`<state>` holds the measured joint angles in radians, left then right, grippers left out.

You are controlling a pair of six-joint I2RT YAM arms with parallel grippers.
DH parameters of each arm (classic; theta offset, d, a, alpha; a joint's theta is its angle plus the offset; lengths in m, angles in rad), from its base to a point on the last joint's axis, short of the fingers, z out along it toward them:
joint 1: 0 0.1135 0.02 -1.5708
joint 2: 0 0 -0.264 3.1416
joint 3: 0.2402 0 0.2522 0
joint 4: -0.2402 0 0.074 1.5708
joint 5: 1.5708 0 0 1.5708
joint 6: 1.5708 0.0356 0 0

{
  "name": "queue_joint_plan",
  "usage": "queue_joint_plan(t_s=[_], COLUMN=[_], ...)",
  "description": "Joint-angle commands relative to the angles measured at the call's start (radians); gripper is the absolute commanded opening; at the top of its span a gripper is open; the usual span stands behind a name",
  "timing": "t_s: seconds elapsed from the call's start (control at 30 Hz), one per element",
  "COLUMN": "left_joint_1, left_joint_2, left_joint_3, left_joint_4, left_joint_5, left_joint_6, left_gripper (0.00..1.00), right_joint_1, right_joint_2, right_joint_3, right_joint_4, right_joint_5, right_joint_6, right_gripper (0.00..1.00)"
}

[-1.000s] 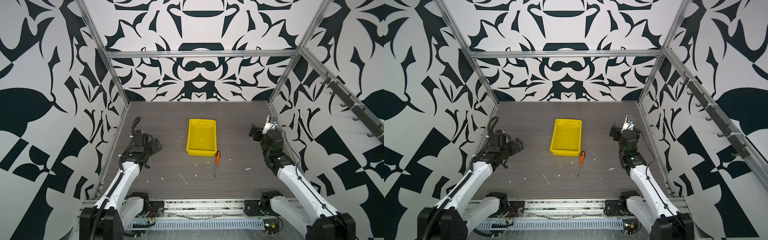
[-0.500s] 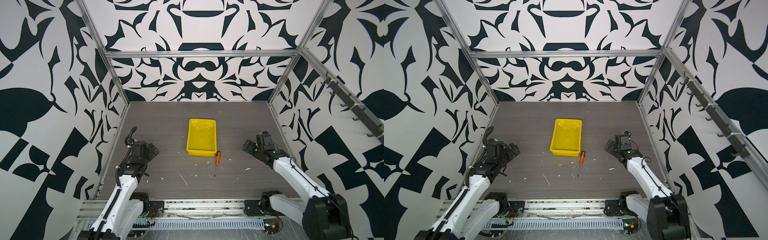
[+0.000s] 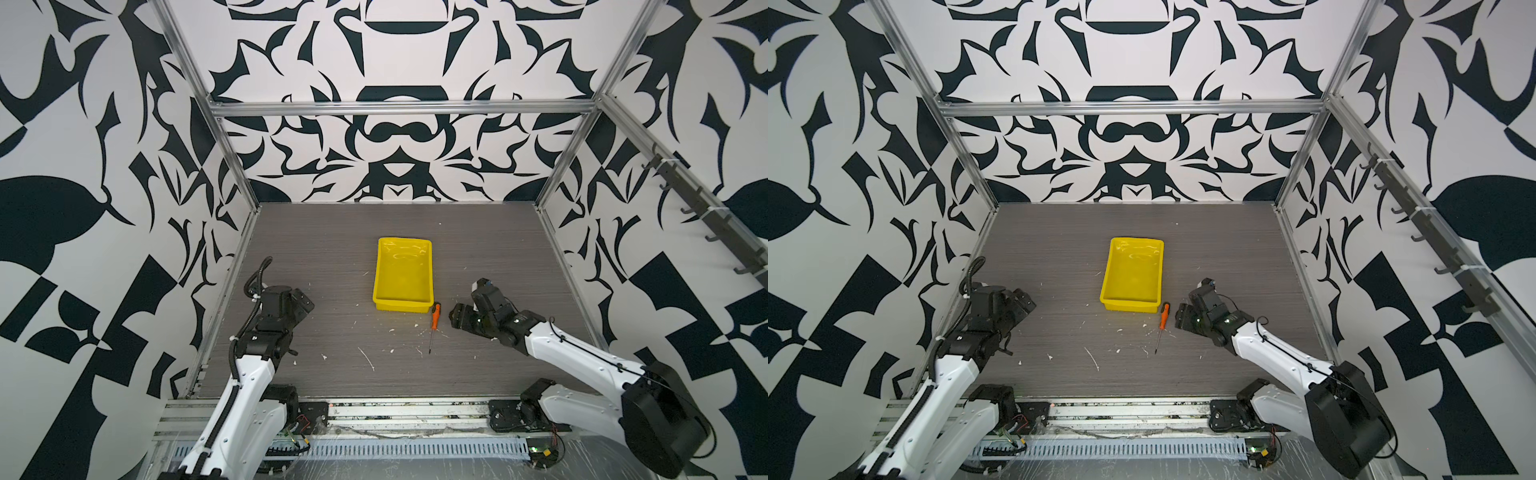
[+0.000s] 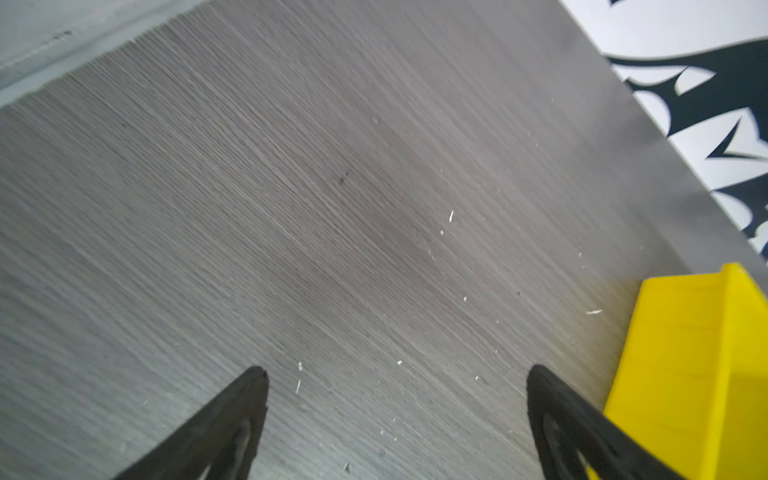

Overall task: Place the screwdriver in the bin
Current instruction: 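Move the right gripper toward the orange screwdriver handle beside the yellow bin, then close the right gripper on the orange screwdriver handle and lift it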

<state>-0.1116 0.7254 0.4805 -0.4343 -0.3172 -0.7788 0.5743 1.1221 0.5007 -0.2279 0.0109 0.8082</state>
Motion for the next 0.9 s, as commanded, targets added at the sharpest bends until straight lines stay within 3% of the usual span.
queue_joint_plan(t_s=[0.0, 0.23, 0.6, 0.73, 0.87], left_joint_1=[0.001, 0.001, 0.001, 0.001, 0.001], left_joint_2=[-0.042, -0.116, -0.244, -0.257, -0.240], left_joint_3=[-0.018, -0.029, -0.099, -0.114, -0.116], left_joint_4=[-0.055, -0.113, -0.064, -0.042, -0.025], left_joint_5=[-0.103, -0.192, -0.139, -0.126, -0.123], left_joint_6=[-0.048, -0.101, -0.101, -0.092, -0.087], left_gripper=[1.00, 1.00, 1.00, 1.00, 1.00], right_joint_1=[0.058, 0.129, 0.214, 0.219, 0.233], right_joint_2=[0.000, 0.099, 0.258, 0.346, 0.371], right_joint_3=[-0.024, 0.036, 0.131, 0.177, 0.191], right_joint_4=[0.068, 0.067, 0.098, 0.092, 0.076], right_joint_5=[0.100, 0.164, 0.172, 0.219, 0.253], right_joint_6=[0.087, 0.112, 0.144, 0.126, 0.145], right_gripper=[0.73, 0.65, 0.60, 0.49, 0.46])
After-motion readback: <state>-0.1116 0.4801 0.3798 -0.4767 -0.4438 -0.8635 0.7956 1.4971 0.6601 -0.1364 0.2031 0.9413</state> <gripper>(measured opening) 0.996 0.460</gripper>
